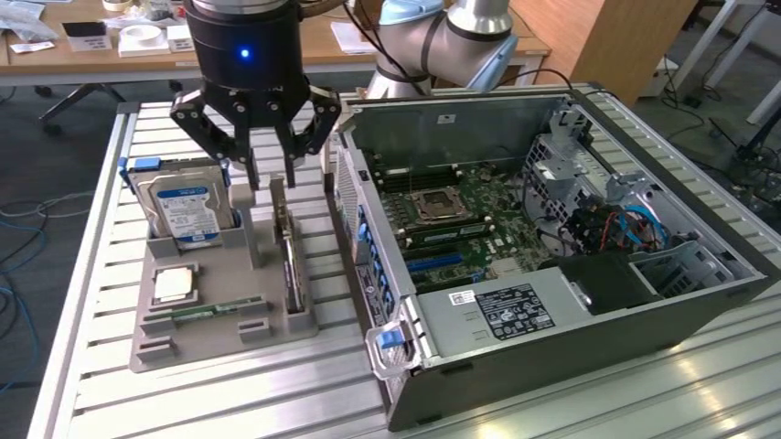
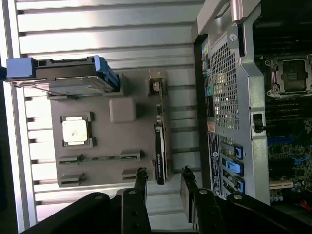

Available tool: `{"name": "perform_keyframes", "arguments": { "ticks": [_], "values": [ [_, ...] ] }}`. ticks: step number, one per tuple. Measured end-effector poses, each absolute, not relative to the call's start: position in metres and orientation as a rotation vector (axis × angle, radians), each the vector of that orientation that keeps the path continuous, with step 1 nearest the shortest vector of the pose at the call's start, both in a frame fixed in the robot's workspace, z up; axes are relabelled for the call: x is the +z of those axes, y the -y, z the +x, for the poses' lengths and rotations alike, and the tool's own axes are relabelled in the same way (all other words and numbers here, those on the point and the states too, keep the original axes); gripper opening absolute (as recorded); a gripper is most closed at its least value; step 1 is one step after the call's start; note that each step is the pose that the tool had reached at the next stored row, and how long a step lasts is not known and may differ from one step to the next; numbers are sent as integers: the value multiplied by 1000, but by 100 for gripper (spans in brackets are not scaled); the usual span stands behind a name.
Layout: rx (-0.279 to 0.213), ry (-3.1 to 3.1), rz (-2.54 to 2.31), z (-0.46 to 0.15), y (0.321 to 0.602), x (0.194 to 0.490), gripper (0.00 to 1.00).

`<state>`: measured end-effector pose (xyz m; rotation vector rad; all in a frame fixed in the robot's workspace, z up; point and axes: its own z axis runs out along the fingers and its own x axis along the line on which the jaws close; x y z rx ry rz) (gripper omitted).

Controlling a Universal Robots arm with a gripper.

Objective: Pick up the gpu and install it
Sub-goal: 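Pick up the gpu and move the gpu toward the slot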

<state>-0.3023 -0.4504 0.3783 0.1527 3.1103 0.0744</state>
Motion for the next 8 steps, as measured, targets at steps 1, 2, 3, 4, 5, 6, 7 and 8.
{"name": "perform_keyframes", "arguments": {
  "ticks": [1, 2, 3, 4, 5, 6, 7, 8],
  "values": [
    [75, -3110, 153, -302, 450, 376, 42],
    [76, -3110, 153, -302, 450, 375, 42],
    [76, -3110, 153, -302, 450, 373, 42],
    [76, -3110, 153, -302, 450, 371, 42],
    [77, -3110, 153, -302, 450, 369, 42],
    [77, -3110, 153, -302, 450, 369, 42],
    [76, -3110, 153, -302, 450, 369, 42],
    [76, -3110, 153, -302, 450, 369, 42]
  ]
}}
